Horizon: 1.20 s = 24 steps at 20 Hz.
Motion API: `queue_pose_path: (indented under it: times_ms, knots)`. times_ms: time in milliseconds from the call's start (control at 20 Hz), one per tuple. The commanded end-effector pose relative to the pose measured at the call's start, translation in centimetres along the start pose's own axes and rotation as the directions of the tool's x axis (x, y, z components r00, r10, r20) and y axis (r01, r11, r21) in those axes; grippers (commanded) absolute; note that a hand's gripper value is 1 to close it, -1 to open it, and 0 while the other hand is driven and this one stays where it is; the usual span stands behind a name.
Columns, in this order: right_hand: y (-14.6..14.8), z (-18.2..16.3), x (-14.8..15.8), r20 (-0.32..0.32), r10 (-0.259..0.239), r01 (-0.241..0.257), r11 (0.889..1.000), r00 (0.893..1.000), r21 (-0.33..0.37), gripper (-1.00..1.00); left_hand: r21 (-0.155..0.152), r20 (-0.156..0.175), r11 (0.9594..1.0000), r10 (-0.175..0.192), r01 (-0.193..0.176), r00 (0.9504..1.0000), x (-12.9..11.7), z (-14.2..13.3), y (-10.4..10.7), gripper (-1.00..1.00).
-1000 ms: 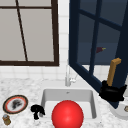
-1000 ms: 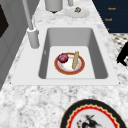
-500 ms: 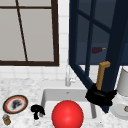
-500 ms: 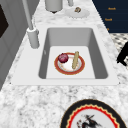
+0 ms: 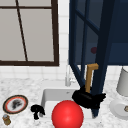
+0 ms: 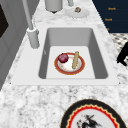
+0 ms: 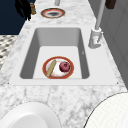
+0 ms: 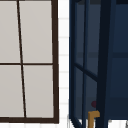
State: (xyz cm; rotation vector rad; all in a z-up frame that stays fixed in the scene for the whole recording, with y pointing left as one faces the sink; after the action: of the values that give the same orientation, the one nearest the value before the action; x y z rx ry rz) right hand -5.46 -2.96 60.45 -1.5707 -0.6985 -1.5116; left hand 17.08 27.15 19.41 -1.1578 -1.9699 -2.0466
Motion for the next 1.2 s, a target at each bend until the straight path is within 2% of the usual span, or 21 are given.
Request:
queue_pose_path:
  times_ms: [0, 300, 550, 650, 750, 800, 850, 900, 950, 1050, 1150]
  knots:
    - [-3.0, 1.1, -2.2, -0.004, -0.021, 0.021, 1.000, 1.000, -0.003, 1.00, 0.000, 0.000, 1.0000, 0.000, 0.000, 1.0000, 0.0, 0.0, 0.0, 0.00]
    - [-3.4, 4.3, -1.6, -0.003, -0.006, 0.006, 0.995, 1.000, -0.095, 1.00, 0.000, 0.000, 1.0000, 0.000, 0.000, 1.0000, 0.0, 0.0, 0.0, 0.00]
    - [-3.8, 6.2, -1.7, -0.003, 0.004, -0.004, 0.990, 1.000, -0.138, 1.00, 0.000, 0.000, 1.0000, 0.000, 0.000, 1.0000, 0.0, 0.0, 0.0, 0.00]
    - [-3.4, 6.6, -1.7, 0.002, 0.023, -0.022, 0.989, 1.000, -0.149, 1.00, 0.000, 0.000, 1.0000, 0.000, 0.000, 1.0000, 0.0, 0.0, 0.0, 0.00]
    - [-3.2, 6.5, -1.3, -0.010, -0.008, 0.007, 0.988, 1.000, -0.152, 1.00, 0.000, 0.000, 1.0000, 0.000, 0.000, 1.0000, 0.0, 0.0, 0.0, 0.00]
    - [-3.3, 6.7, -1.5, 0.000, -0.008, 0.008, 0.987, 1.000, -0.158, -1.00, 0.000, 0.000, 1.0000, 0.000, 0.000, 1.0000, 0.0, 0.0, 0.0, 0.00]
    - [-2.2, 6.7, -1.1, -0.017, -0.023, 0.018, 0.968, 1.000, -0.250, -1.00, 0.000, 0.000, 1.0000, 0.000, 0.000, 1.0000, 0.0, 0.0, 0.0, 0.00]
    - [-1.9, 6.5, -0.8, -0.009, -0.054, 0.050, 0.968, 0.999, -0.245, -1.00, 0.000, 0.000, 1.0000, 0.000, 0.000, 1.0000, 0.0, 0.0, 0.0, 0.00]
    - [-0.9, 5.4, -0.4, -0.018, -0.045, 0.039, 0.966, 0.999, -0.254, -1.00, 0.000, 0.000, 1.0000, 0.000, 0.000, 1.0000, 0.0, 0.0, 0.0, 0.00]
    - [-1.5, 3.9, -0.3, -0.034, -0.047, 0.036, 0.960, 0.998, -0.277, -1.00, 0.000, 0.000, 1.0000, 0.000, 0.000, 1.0000, 0.0, 0.0, 0.0, 0.00]
    - [-3.0, 3.4, -1.1, -0.036, -0.072, 0.060, 0.963, 0.997, -0.265, -1.00, 0.000, 0.000, 1.0000, 0.000, 0.000, 1.0000, 0.0, 0.0, 0.0, 0.00]
